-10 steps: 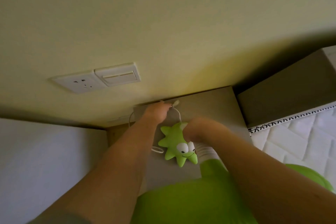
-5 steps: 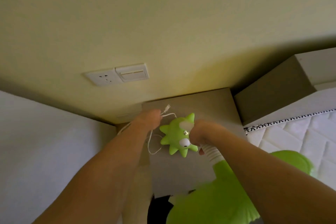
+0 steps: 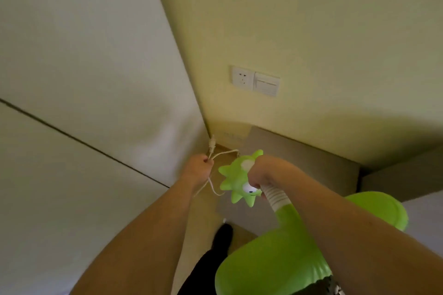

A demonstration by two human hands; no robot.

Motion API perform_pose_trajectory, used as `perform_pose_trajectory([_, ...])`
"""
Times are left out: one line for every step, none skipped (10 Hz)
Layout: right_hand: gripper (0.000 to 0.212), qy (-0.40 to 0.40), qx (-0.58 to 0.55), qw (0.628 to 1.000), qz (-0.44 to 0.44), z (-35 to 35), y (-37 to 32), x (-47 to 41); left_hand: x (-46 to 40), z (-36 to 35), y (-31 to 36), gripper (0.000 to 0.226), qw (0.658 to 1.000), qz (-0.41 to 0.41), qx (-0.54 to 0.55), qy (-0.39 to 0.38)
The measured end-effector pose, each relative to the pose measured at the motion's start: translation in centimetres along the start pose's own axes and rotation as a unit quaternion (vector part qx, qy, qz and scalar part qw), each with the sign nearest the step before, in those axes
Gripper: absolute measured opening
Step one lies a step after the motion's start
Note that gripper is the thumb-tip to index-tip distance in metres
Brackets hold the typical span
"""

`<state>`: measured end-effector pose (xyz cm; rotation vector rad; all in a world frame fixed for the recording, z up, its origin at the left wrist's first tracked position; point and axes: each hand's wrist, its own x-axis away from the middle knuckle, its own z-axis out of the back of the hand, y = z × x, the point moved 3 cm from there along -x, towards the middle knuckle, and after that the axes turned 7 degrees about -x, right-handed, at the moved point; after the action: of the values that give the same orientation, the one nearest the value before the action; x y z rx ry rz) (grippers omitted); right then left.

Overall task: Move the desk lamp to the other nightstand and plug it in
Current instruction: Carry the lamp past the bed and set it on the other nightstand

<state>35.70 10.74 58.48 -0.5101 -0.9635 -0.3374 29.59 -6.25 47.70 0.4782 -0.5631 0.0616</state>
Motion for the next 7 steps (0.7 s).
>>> perform_pose_trajectory([0.033, -0.002, -0.015, 1.0, 0.022, -3.4, -2.5, 0.3, 4.0, 0.7, -5.3, 0.026, 0.997, 0.057, 0.046, 0.029])
perform_pose_trajectory([0.033, -0.021, 0.052, 0.995, 0.083, -8.7, -6.7, 1.0, 8.9, 0.8, -11.8, 0.024, 0.981, 0.127, 0.121, 0.079])
perform_pose_trajectory([0.032, -0.041, 0.15, 0.978, 0.141, -14.1, -10.6, 2.1, 14.5, 0.1, -18.3, 0.019, 0.952, 0.204, 0.199, 0.116])
perform_pose_trajectory([0.033, -0.076, 0.319, 0.929, 0.171, -21.0, -14.0, 4.0, 20.4, -1.4, -24.0, 0.022, 0.917, 0.271, 0.254, 0.143])
perform_pose_trajectory([0.031, -0.073, 0.421, 0.878, 0.215, -28.8, -17.0, 7.0, 27.9, -3.9, -30.4, 0.019, 0.876, 0.333, 0.304, 0.174])
perform_pose_trajectory([0.031, -0.091, 0.491, 0.833, 0.24, -36.3, -18.5, 10.4, 34.7, -6.5, -35.2, 0.019, 0.82, 0.377, 0.378, 0.206])
perform_pose_trajectory([0.021, -0.085, 0.546, 0.791, 0.263, -44.7, -19.7, 14.3, 42.5, -9.3, -40.5, 0.02, 0.767, 0.405, 0.437, 0.238])
